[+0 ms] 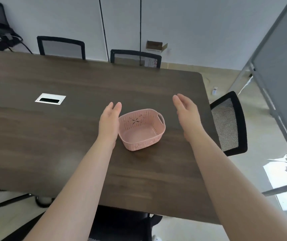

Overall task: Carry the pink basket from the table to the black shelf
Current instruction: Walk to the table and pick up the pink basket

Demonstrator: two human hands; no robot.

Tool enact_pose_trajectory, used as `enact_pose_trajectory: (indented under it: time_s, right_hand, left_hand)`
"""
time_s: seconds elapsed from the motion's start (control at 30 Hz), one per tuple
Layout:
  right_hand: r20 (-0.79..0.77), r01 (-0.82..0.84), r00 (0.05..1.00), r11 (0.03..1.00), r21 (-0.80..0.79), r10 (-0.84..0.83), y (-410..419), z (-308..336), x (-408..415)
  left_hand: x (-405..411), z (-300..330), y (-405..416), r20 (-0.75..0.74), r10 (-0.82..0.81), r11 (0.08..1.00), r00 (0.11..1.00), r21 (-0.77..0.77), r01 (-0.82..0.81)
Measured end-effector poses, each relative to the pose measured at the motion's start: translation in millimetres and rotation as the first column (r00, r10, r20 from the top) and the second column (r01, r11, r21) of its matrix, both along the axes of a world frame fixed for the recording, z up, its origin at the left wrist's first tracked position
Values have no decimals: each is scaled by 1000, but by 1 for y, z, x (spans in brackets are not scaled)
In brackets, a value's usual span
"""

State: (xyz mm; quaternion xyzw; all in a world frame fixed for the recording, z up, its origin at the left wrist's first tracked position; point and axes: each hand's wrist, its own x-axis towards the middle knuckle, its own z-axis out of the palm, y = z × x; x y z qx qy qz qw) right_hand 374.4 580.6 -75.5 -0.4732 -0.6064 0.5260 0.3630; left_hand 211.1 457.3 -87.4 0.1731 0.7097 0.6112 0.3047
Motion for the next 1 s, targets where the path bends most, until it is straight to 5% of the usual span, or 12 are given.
enact_pose_trajectory:
  time_s: [0.6,1.0]
  right_hand:
    - [139,-62,986,969,-241,98,66,-121,-27]
    - [95,-184,969,925,-333,227,67,-162,-35]
  left_hand:
    - [-23,-121,41,178,131,961,975,-266,-81]
    - [-15,-149,49,201,115,972,973,-226,-68]
